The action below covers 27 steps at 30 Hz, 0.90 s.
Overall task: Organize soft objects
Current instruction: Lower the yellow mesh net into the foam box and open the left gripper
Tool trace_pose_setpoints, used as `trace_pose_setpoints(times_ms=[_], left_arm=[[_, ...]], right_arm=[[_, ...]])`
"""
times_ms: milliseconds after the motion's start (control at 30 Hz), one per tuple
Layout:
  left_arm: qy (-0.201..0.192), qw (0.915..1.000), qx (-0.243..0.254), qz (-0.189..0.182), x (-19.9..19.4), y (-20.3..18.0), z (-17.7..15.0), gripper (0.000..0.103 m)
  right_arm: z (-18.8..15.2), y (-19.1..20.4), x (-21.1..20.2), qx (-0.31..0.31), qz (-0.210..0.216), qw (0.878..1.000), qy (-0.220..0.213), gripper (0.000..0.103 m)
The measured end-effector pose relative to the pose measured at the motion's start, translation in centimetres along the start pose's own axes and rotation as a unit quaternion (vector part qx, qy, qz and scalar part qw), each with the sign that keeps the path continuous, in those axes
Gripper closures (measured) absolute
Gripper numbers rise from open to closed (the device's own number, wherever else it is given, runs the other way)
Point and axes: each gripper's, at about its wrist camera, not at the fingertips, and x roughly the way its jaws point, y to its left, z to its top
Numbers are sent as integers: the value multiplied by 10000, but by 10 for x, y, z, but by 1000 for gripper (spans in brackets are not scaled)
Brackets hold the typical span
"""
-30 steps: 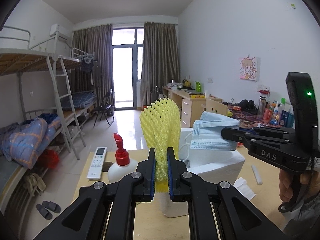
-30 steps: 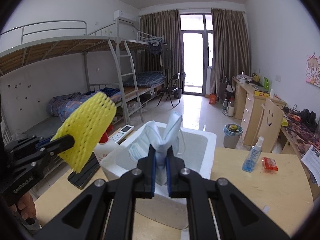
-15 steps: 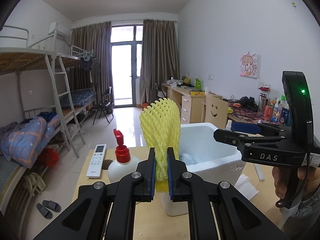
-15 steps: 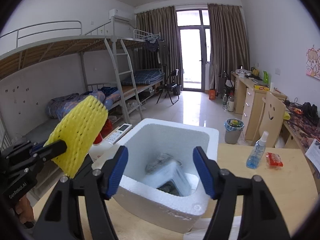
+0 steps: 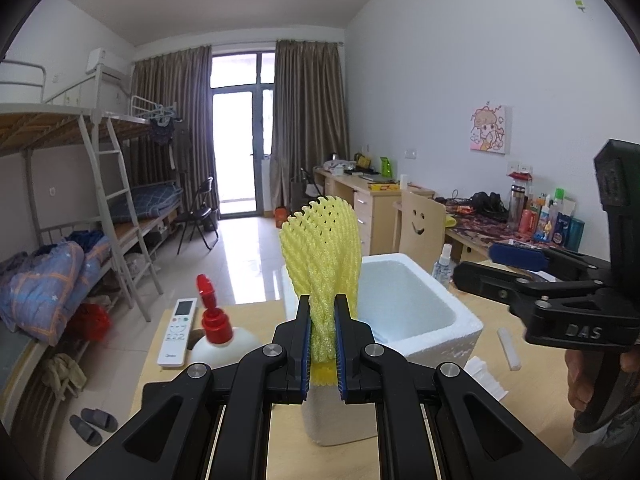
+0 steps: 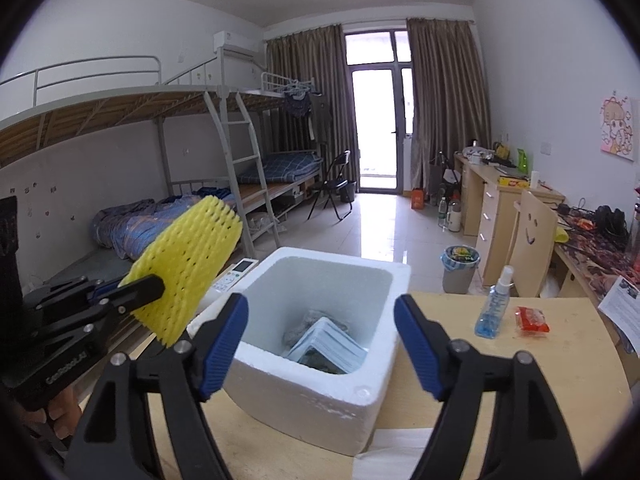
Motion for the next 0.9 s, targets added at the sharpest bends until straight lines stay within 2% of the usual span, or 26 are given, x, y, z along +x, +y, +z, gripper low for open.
trace_pose_setpoints(times_ms=[167,333,600,900], left_arm=[[9,10000,-15,-25,11,0,5,93],[56,9999,29,-101,20,-5,10,93],[172,9994,122,-286,36,-20,12,93],[246,9990,204,-309,45,-29,18,93]], right_arm=[[0,-10,-8,104,-100,9999,-83,15],[-4,-11,-14,75,-141,9998,-108,3],[-14,-19,-29,88,-264,9995,-175,3],[-30,-32,-48,297,-569,9978,-161,3]])
